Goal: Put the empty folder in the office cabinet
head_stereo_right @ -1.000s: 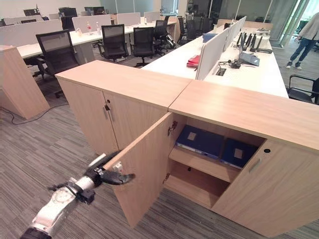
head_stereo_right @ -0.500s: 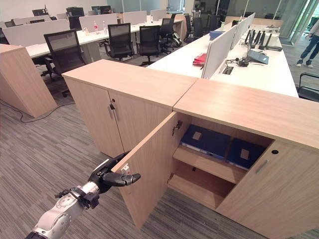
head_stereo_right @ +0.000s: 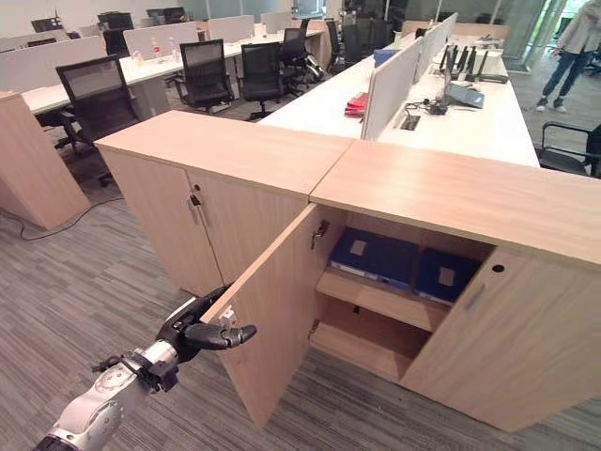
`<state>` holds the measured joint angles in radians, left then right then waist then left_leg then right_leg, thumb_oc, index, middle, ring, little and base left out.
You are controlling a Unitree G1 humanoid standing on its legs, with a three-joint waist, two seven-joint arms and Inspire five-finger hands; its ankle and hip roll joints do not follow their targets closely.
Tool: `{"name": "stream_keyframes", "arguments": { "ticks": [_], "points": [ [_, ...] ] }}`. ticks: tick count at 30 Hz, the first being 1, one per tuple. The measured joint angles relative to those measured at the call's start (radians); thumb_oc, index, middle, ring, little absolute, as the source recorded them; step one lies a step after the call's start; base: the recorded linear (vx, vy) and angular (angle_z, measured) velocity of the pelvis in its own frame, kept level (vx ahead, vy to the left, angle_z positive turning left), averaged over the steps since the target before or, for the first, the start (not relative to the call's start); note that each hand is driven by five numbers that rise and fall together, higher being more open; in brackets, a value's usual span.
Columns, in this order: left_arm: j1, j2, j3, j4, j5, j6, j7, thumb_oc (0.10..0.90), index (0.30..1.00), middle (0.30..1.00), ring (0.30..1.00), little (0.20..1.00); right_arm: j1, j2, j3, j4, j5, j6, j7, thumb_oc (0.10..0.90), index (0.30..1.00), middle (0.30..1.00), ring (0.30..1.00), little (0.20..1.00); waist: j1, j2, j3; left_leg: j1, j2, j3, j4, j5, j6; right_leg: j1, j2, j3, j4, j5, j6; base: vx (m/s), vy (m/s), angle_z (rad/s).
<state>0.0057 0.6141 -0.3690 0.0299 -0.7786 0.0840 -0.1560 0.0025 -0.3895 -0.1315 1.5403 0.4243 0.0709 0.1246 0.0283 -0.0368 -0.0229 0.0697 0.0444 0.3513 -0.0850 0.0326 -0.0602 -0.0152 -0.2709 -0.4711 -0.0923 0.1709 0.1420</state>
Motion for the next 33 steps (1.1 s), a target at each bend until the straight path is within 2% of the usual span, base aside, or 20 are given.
{"name": "stream_keyframes", "arguments": {
  "ticks": [5,8,10,11,12,13,14,15,16,17,18,19,20,21,24,25,27,29,33],
  "points": [
    [-0.051,-0.002,-0.045,-0.001,0.0,0.007,0.044,0.8,0.9,0.9,0.9,0.9,0.036,0.016,0.026,0.011,0.009,-0.002,0.002,0.8,0.9,0.9,0.9,0.9,-0.003,-0.01,0.004,-0.02,-0.004,0.01,0.001,0.011,0.004,-0.018,-0.002,0.024,0.0,-0.002,0.002,-0.01,-0.035,0.1],
    [-0.12,-0.016,-0.111,-0.001,0.0,0.022,0.111,0.8,0.9,0.9,0.9,0.9,0.073,0.056,0.087,0.006,0.012,-0.011,0.002,0.8,0.9,0.9,0.9,0.9,-0.008,-0.017,0.007,-0.05,-0.005,0.039,0.003,0.02,-0.001,-0.045,-0.008,0.054,0.0,-0.032,0.037,-0.02,-0.014,0.12],
    [-0.157,-0.026,-0.135,-0.001,0.0,0.03,0.137,0.8,0.9,0.9,0.9,0.9,0.06,0.071,0.086,0.006,0.012,-0.013,0.008,0.8,0.9,0.9,0.9,0.9,-0.016,-0.012,0.013,-0.065,0.001,0.071,-0.002,0.028,-0.002,-0.051,-0.011,0.048,0.0,-0.051,0.061,-0.01,-0.011,0.12],
    [-0.173,-0.03,-0.145,-0.001,0.0,0.039,0.147,0.8,0.9,0.9,0.9,0.9,0.054,0.077,0.08,0.007,0.012,-0.008,0.011,0.8,0.9,0.9,0.9,0.9,-0.019,-0.003,0.015,-0.068,0.011,0.091,-0.002,0.034,0.003,-0.055,-0.009,0.046,0.026,-0.048,0.057,-0.01,-0.016,0.17],
    [-0.197,-0.038,-0.156,-0.001,0.0,0.056,0.162,0.8,0.9,0.9,0.9,0.9,0.056,0.093,0.093,0.008,0.012,-0.007,0.011,0.8,0.9,0.9,0.9,0.9,-0.025,-0.017,0.021,-0.071,0.014,0.114,-0.001,0.038,-0.002,-0.077,-0.014,0.048,0.078,-0.065,0.041,-0.01,-0.009,0.73],
    [-0.248,-0.044,-0.199,0.0,-0.001,0.077,0.19,0.8,0.9,0.9,0.9,0.9,0.069,0.122,0.113,0.004,0.012,-0.011,0.01,0.8,0.9,0.9,0.9,0.9,-0.059,-0.052,0.023,-0.1,-0.01,0.08,0.035,0.031,-0.02,-0.087,-0.052,0.056,0.093,-0.076,0.028,-0.01,-0.009,0.86],
    [-0.268,-0.051,-0.206,0.0,-0.001,0.077,0.195,0.8,0.9,0.9,0.9,0.9,0.058,0.12,0.117,0.006,0.013,-0.011,0.009,0.8,0.9,0.9,0.9,0.9,-0.071,-0.054,0.039,-0.131,-0.014,0.043,0.107,0.012,-0.002,-0.087,-0.061,0.059,0.096,-0.076,0.028,-0.01,-0.005,0.62],
    [-0.277,-0.056,-0.21,-0.001,-0.001,0.076,0.197,0.8,0.9,0.9,0.9,0.9,0.039,0.107,0.119,0.007,0.014,-0.01,0.008,0.8,0.9,0.9,0.9,0.9,-0.067,-0.042,0.045,-0.136,-0.014,0.031,0.134,-0.018,0.007,-0.094,-0.05,0.068,0.085,-0.075,0.031,-0.01,-0.001,-0.19],
    [-0.28,-0.057,-0.21,0.0,-0.001,0.075,0.198,0.8,0.9,0.9,0.9,0.9,0.026,0.103,0.122,0.005,0.017,-0.015,0.004,0.8,0.9,0.9,0.9,0.9,-0.062,-0.03,0.041,-0.131,-0.012,0.065,0.098,-0.019,0.02,-0.092,-0.042,0.079,0.056,-0.084,0.047,0.0,0.003,-0.53],
    [-0.289,-0.058,-0.213,-0.001,-0.004,0.078,0.199,0.8,0.9,0.9,0.9,0.9,0.011,0.102,0.115,0.001,0.021,-0.021,0.004,0.8,0.9,0.9,0.9,0.9,-0.052,-0.002,0.038,-0.117,0.002,0.11,0.067,-0.008,0.019,-0.094,-0.029,0.07,0.071,-0.083,0.035,0.0,0.005,-0.33],
    [-0.312,-0.057,-0.232,-0.001,-0.018,0.089,0.199,0.8,0.9,0.9,0.9,0.9,0.015,0.106,0.114,0.004,0.03,-0.018,-0.001,0.8,0.9,0.9,0.9,0.9,-0.057,-0.014,0.042,-0.105,0.017,0.159,0.037,0.011,-0.015,-0.112,-0.01,0.04,0.186,-0.119,0.002,0.0,0.0,0.0],
    [-0.319,-0.048,-0.237,-0.002,-0.051,0.09,0.195,0.8,0.9,0.9,0.9,0.9,0.03,0.121,0.114,0.008,0.03,-0.015,0.0,0.8,0.9,0.9,0.9,0.9,-0.064,-0.061,0.041,-0.118,-0.012,0.125,0.069,0.014,-0.016,-0.107,-0.032,0.051,0.173,-0.132,-0.017,0.0,0.002,0.34],
    [-0.322,-0.057,-0.246,-0.002,-0.087,0.089,0.191,0.8,0.9,0.9,0.9,0.9,0.033,0.126,0.118,0.006,0.031,-0.016,-0.001,0.8,0.9,0.9,0.9,0.9,-0.077,-0.066,0.046,-0.145,-0.015,0.08,0.122,-0.005,0.011,-0.107,-0.037,0.052,0.174,-0.106,-0.018,0.01,0.001,0.12],
    [-0.335,-0.074,-0.284,-0.006,-0.089,0.087,0.19,0.8,0.9,0.9,0.9,0.9,0.033,0.118,0.123,0.005,0.031,-0.021,-0.008,0.8,0.9,0.9,0.9,0.9,-0.076,-0.06,0.042,-0.138,-0.018,0.099,0.106,-0.017,0.026,-0.1,-0.027,0.06,0.144,-0.11,-0.006,0.01,0.002,-0.1],
    [-0.361,-0.088,-0.355,-0.013,-0.083,0.091,0.19,0.8,0.9,0.9,0.9,0.9,0.015,0.121,0.116,0.002,0.032,-0.014,-0.001,0.8,0.9,0.9,0.9,0.9,-0.077,-0.039,0.041,-0.065,-0.018,0.209,0.008,0.011,0.013,-0.062,-0.003,0.039,0.102,-0.111,0.006,0.01,0.01,-0.43],
    [-0.361,-0.087,-0.358,-0.013,-0.083,0.093,0.19,0.8,0.9,0.9,0.9,0.9,0.016,0.126,0.115,0.001,0.033,-0.011,0.002,0.8,0.9,0.9,0.9,0.9,-0.077,-0.041,0.039,-0.056,-0.024,0.222,0.003,0.01,0.014,-0.06,-0.002,0.042,0.104,-0.112,0.007,0.0,0.015,-0.42],
    [-0.369,-0.088,-0.374,-0.021,-0.085,0.094,0.187,0.8,0.9,0.9,0.9,0.9,0.023,0.128,0.115,-0.005,0.052,-0.016,0.001,0.8,0.9,0.9,0.9,0.9,-0.083,-0.037,0.039,-0.051,-0.036,0.222,0.004,0.005,0.015,-0.061,-0.005,0.052,0.104,-0.108,0.004,0.0,0.005,-0.07],
    [-0.392,-0.088,-0.384,-0.026,-0.111,0.114,0.138,0.8,0.9,0.9,0.9,0.9,0.028,0.129,0.108,-0.003,0.052,-0.016,0.001,0.8,0.9,0.9,0.9,0.9,-0.103,-0.037,0.038,-0.051,-0.041,0.214,0.006,0.004,0.015,-0.055,-0.006,0.053,0.09,-0.091,0.002,0.01,0.007,0.05],
    [-0.45,-0.111,-0.444,-0.066,-0.121,0.118,0.034,0.8,0.9,0.9,0.9,0.9,0.023,0.141,0.109,-0.006,0.063,-0.015,0.0,0.8,0.9,0.9,0.9,0.9,-0.138,-0.04,0.033,-0.037,-0.037,0.229,0.006,0.01,0.026,-0.044,0.013,0.068,0.055,-0.028,-0.019,0.0,0.002,-0.22]
  ]
}}
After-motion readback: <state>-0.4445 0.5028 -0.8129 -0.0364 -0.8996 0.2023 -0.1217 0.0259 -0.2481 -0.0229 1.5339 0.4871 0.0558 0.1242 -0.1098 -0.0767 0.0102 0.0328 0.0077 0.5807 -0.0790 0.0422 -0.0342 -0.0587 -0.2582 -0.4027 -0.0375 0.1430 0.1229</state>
